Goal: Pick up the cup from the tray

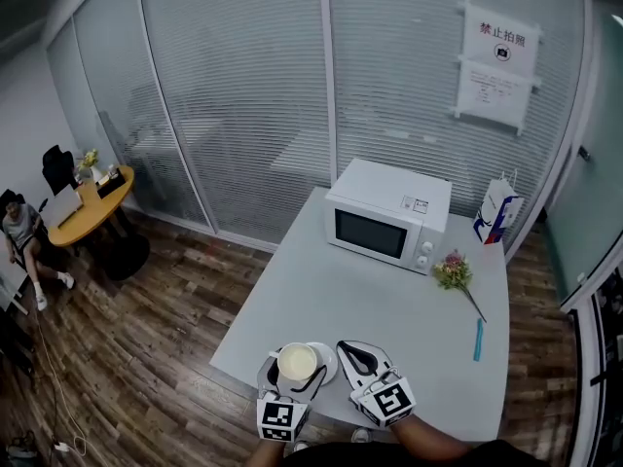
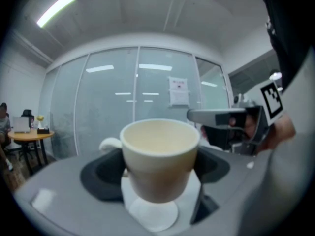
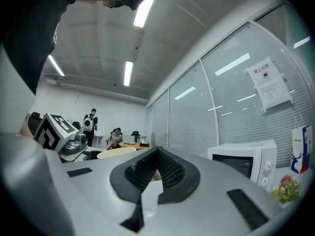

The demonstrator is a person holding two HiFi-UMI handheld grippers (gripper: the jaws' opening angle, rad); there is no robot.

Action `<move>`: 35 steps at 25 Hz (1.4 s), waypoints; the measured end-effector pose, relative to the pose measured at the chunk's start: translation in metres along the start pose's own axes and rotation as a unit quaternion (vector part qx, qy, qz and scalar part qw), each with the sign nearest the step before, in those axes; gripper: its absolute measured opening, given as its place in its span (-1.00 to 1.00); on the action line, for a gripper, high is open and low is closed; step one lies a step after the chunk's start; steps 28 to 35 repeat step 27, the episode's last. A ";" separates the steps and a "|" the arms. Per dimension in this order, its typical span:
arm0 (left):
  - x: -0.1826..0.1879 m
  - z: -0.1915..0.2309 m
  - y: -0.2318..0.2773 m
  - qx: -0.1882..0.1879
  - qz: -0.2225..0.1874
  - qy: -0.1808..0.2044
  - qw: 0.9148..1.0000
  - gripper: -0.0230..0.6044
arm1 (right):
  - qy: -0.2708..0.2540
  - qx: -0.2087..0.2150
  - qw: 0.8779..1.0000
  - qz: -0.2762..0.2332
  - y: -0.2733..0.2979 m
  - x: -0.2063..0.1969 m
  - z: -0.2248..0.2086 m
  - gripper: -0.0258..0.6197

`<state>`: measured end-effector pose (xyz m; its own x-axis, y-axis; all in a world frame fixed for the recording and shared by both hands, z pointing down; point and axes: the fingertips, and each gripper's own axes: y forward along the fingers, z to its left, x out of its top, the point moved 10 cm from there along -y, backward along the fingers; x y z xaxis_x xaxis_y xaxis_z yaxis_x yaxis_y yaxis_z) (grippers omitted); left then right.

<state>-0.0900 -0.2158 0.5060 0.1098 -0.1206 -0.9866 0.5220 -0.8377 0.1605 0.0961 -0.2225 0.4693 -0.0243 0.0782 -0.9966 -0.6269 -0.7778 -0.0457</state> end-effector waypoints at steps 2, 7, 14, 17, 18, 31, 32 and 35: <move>0.001 -0.003 0.000 -0.003 -0.002 0.002 1.000 0.42 | -0.009 -0.004 1.000 -0.001 0.000 0.002 -0.002 -0.95; 0.005 -0.002 -0.003 0.004 -0.009 0.004 1.000 0.42 | -0.008 -0.004 1.000 -0.006 0.001 0.006 -0.002 -0.95; 0.006 -0.001 -0.007 0.021 -0.019 0.005 1.000 0.42 | -0.004 -0.004 1.000 -0.010 0.000 0.009 -0.002 -0.95; 0.006 -0.001 -0.008 0.023 -0.017 0.005 1.000 0.42 | -0.002 -0.004 1.000 -0.010 -0.001 0.009 -0.002 -0.95; 0.006 -0.001 -0.008 0.023 -0.017 0.005 1.000 0.42 | -0.001 -0.004 1.000 -0.010 -0.001 0.009 -0.002 -0.95; 0.005 -0.001 -0.009 0.024 -0.015 0.003 1.000 0.42 | 0.000 -0.002 1.000 -0.011 0.000 0.007 0.000 -0.95; 0.005 -0.001 -0.009 0.024 -0.015 0.003 1.000 0.42 | 0.000 -0.002 1.000 -0.011 0.000 0.007 0.000 -0.95; 0.005 -0.001 -0.009 0.024 -0.015 0.003 1.000 0.42 | 0.000 -0.002 1.000 -0.011 0.000 0.007 0.000 -0.95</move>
